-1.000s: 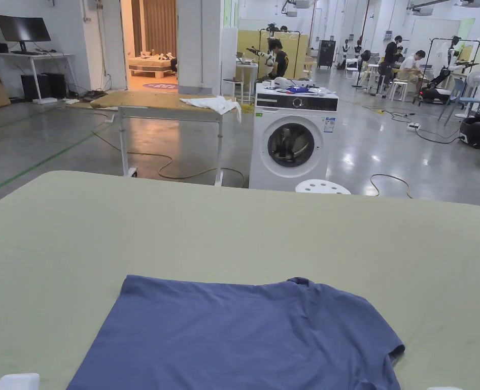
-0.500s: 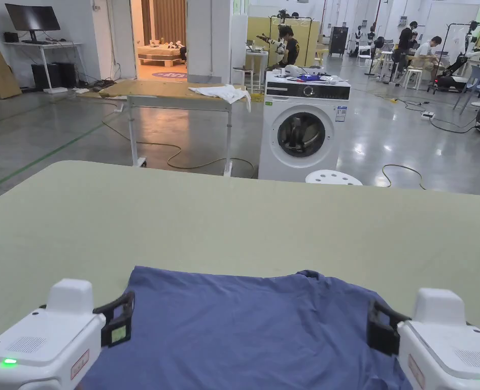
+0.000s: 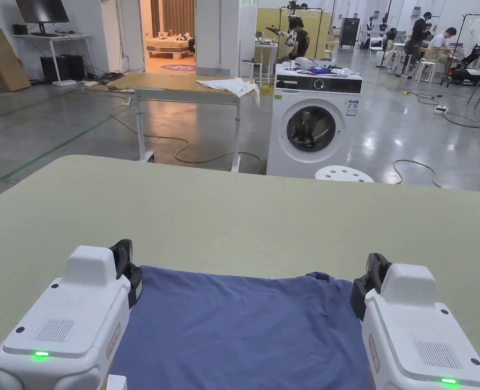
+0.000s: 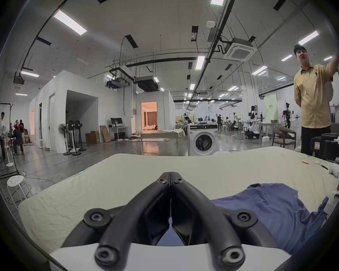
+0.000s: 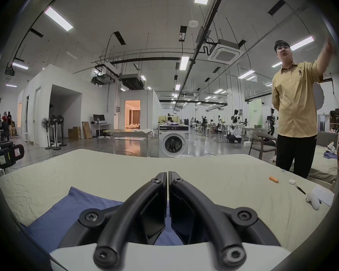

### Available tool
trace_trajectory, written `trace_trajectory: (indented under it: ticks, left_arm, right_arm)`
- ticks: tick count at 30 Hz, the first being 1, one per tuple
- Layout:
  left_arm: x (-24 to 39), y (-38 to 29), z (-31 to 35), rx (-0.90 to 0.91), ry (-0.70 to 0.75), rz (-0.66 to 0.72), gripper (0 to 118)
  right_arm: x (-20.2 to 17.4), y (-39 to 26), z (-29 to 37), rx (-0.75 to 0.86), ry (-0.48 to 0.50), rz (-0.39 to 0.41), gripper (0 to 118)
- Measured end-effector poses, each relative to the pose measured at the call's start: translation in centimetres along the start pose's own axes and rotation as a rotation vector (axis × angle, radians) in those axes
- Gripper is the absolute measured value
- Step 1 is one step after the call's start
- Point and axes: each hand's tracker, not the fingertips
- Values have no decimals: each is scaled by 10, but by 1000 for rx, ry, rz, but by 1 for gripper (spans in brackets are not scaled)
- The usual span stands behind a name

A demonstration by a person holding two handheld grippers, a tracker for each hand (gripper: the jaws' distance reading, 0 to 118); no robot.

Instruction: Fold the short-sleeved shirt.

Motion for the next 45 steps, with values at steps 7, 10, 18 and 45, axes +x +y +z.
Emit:
trace_trajectory:
  ticks: [7,10,18,45]
  left_arm:
    - [-45,-27,-101,-295,17,62,0]
    - [-62,-36,-160,-445,-7,97,0]
    - [-74,-66,-278,-795,-108,184,60]
    - [-39,-58,-248,-738,-158,-1,0]
  right_arm:
    - [-1,-10,-30,-74,37,1,0]
    - [1,-19,-45,-110,41,5,0]
    - [11,-50,-80,-210,19,21,0]
    - [151,-107,-276,-892,12,-64,87]
